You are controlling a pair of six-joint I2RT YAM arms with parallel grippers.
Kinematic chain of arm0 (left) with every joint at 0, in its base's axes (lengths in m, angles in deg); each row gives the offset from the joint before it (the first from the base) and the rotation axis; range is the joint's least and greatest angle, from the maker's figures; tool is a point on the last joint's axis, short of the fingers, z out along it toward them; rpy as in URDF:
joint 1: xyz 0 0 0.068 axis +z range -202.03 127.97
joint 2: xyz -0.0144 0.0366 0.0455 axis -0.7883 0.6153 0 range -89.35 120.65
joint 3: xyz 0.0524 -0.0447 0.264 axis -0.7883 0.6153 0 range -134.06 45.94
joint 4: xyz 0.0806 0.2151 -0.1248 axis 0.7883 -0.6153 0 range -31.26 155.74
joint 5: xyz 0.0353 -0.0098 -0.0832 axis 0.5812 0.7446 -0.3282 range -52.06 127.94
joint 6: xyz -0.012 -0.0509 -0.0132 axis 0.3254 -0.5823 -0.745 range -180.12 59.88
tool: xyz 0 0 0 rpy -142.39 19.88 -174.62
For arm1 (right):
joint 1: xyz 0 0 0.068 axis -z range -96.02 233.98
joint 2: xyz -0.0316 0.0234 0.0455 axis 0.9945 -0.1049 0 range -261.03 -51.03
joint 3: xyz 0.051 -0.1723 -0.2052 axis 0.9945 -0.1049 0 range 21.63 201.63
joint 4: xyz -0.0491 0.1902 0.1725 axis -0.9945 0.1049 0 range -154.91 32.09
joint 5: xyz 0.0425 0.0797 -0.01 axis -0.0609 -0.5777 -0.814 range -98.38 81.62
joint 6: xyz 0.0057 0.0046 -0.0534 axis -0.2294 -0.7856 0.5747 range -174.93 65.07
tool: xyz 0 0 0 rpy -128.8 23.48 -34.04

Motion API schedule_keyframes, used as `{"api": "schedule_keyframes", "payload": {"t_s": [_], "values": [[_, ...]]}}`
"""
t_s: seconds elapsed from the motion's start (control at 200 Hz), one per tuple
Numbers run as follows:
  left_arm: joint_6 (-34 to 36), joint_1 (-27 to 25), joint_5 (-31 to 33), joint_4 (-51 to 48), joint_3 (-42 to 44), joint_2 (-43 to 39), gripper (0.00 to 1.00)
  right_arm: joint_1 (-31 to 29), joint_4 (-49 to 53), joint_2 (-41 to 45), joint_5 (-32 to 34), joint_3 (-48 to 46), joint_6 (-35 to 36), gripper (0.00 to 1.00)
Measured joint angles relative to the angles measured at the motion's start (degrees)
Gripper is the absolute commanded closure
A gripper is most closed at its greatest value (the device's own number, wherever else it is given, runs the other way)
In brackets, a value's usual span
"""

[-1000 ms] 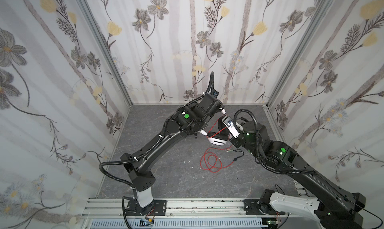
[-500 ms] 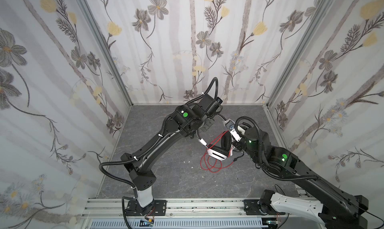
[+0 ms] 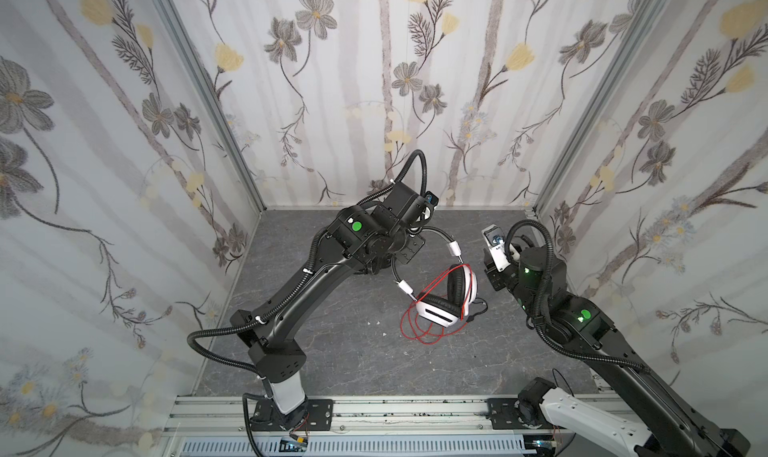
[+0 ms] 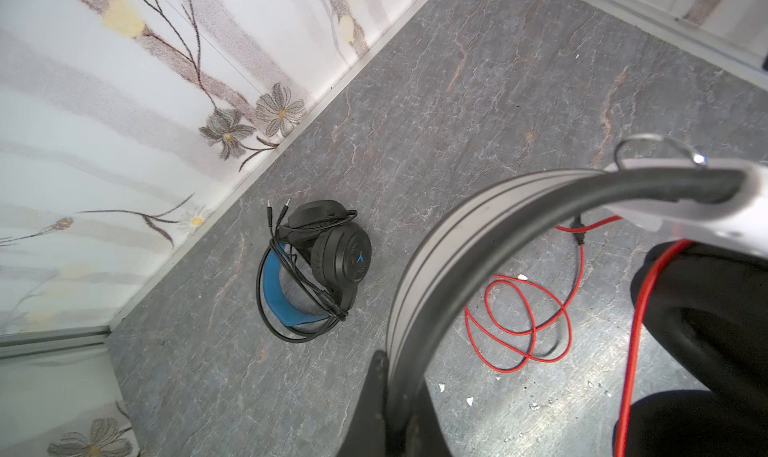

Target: Wrap the headphones

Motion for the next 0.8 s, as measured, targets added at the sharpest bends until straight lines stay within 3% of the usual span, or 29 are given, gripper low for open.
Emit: {"api": "schedule_keyframes", "payload": {"t_s": [0.1,0.305,0.36,0.42,0.59,0.799], "values": [[-1.99,0.44,-2.1,0.17,1.18,-1.31,1.0,4.79,-2.12,2.29,-7.08,-1.92,-2.45,0.37],[-5.6,1.44,-4.9,1.07,0.44,-3.43,1.0,15.91,-5.81,4.68,-19.21,-8.04,-8.61,0.29],[-6.73,1.42,-5.51,1.97,-0.46,-3.43,1.0,18.23,-6.95,5.92,-23.04,-11.13,-10.19,0.22],[-7.82,1.36,-6.27,2.73,-1.49,-3.43,1.0,18.78,-8.9,7.58,-28.09,-14.1,-11.21,0.17],[-9.94,1.36,-8.44,3.43,-7.1,-2.99,1.0,19.12,-18.38,11.45,-41.55,-23.41,-14.27,0.15],[-11.37,1.29,-10.71,3.87,-14.14,-0.94,1.0,19.15,-26.67,9.49,-50.86,-25.88,-15.54,0.16]]}}
